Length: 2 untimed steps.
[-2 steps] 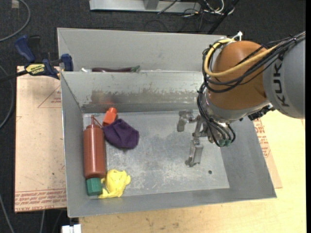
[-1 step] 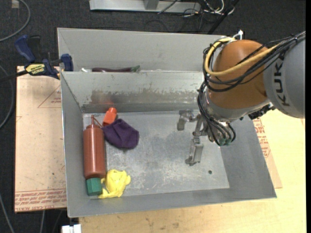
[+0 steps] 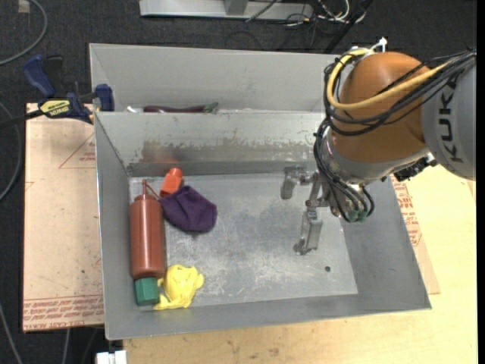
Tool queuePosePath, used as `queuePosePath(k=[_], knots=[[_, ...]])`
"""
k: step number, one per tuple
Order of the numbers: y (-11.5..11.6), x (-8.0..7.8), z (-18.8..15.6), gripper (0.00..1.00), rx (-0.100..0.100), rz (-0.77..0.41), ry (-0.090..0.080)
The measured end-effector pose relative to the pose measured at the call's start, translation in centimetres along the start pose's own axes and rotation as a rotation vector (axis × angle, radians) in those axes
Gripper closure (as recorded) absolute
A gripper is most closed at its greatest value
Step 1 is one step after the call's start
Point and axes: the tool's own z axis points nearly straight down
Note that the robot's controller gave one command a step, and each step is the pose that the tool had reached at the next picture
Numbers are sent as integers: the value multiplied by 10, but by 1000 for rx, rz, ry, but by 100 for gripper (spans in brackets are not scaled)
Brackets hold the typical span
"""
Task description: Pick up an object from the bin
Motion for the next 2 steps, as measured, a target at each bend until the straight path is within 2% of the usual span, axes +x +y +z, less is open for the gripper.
queuePosePath(k=[1,2], knots=[[40,5,-27,0,2,-19,-1],[45,-6,-83,0,-2,-31,1]])
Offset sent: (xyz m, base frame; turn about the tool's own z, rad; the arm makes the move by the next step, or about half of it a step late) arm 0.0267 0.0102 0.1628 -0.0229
